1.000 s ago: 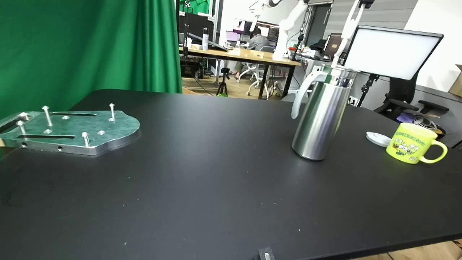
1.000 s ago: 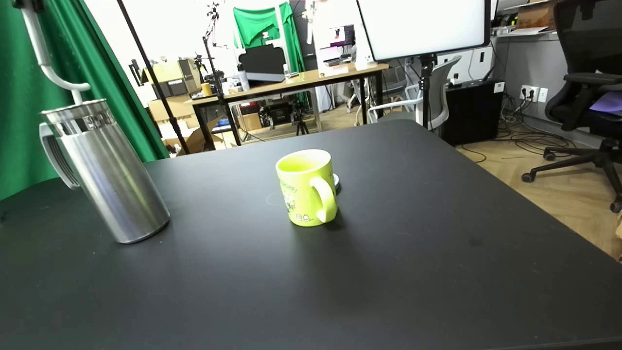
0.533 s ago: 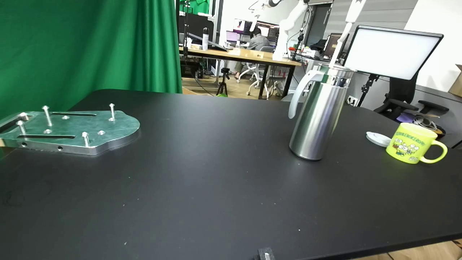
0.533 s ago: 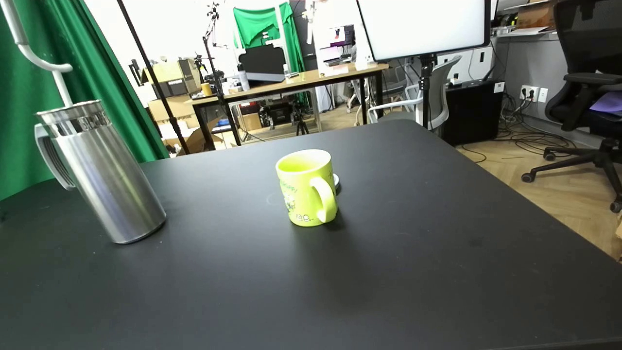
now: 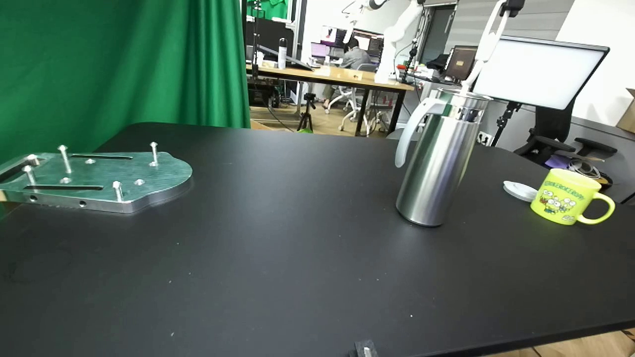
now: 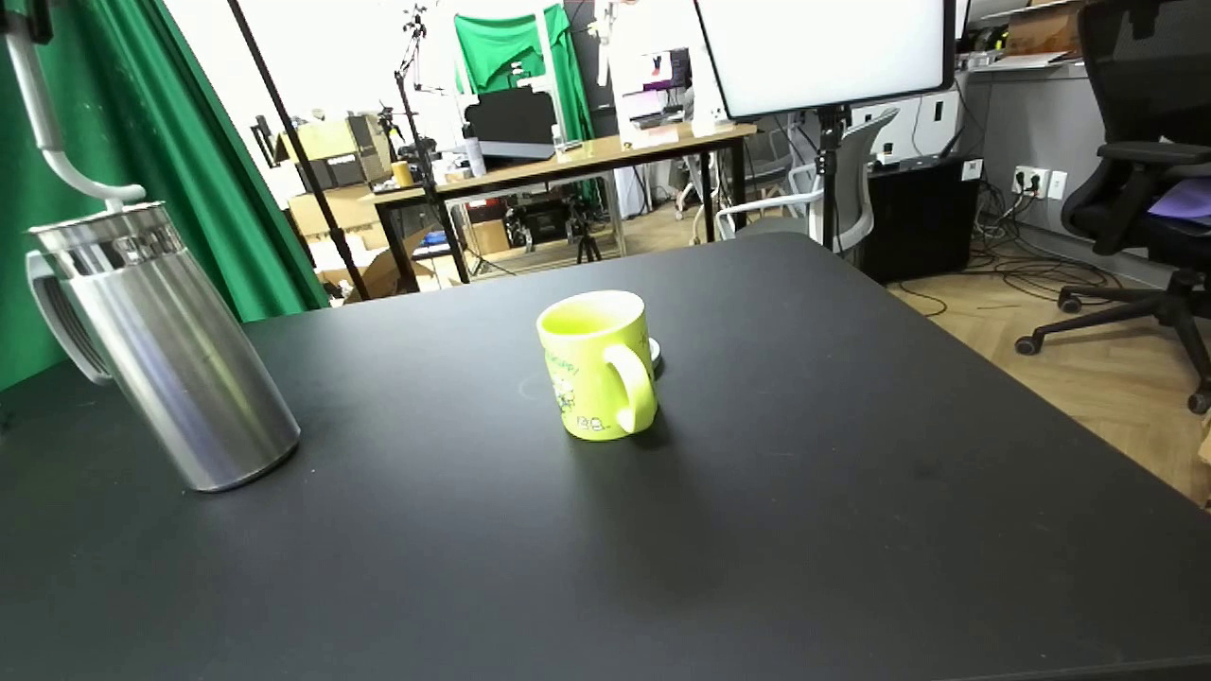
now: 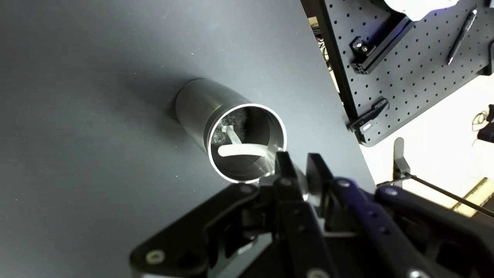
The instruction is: Use the bottle brush to clean inside the flask
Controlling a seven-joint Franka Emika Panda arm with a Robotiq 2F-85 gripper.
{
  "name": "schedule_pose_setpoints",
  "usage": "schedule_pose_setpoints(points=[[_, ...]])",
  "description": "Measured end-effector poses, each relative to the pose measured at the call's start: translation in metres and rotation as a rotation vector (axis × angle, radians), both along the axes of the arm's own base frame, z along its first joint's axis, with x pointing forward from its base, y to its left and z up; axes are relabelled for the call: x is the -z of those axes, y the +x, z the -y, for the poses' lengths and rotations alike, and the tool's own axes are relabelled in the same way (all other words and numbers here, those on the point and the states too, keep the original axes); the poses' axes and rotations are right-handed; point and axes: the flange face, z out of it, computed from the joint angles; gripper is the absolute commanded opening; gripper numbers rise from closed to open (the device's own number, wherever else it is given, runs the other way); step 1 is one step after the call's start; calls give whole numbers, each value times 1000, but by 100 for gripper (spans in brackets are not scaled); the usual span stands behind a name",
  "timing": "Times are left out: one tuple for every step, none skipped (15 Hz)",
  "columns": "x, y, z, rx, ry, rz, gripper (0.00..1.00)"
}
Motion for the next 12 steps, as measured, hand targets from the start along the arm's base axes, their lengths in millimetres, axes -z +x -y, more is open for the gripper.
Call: schedule_pose_setpoints(points=[[4, 0, 0, 0, 0, -8, 40], [7, 0, 0, 1, 0, -14, 45], [9, 0, 0, 1, 0, -18, 53], [10, 0, 0, 1, 0, -21, 59], [10, -1, 0, 1, 0, -21, 67], [8, -1, -1, 0, 0, -19, 73], [5, -2, -1, -1, 0, -14, 81], [0, -3, -1, -2, 0, -7, 87], [-8, -5, -2, -4, 0, 2, 93], [-16, -8, -3, -6, 0, 14, 99], [-25, -11, -4, -6, 0, 23, 82], [-32, -15, -4, -6, 0, 29, 88]])
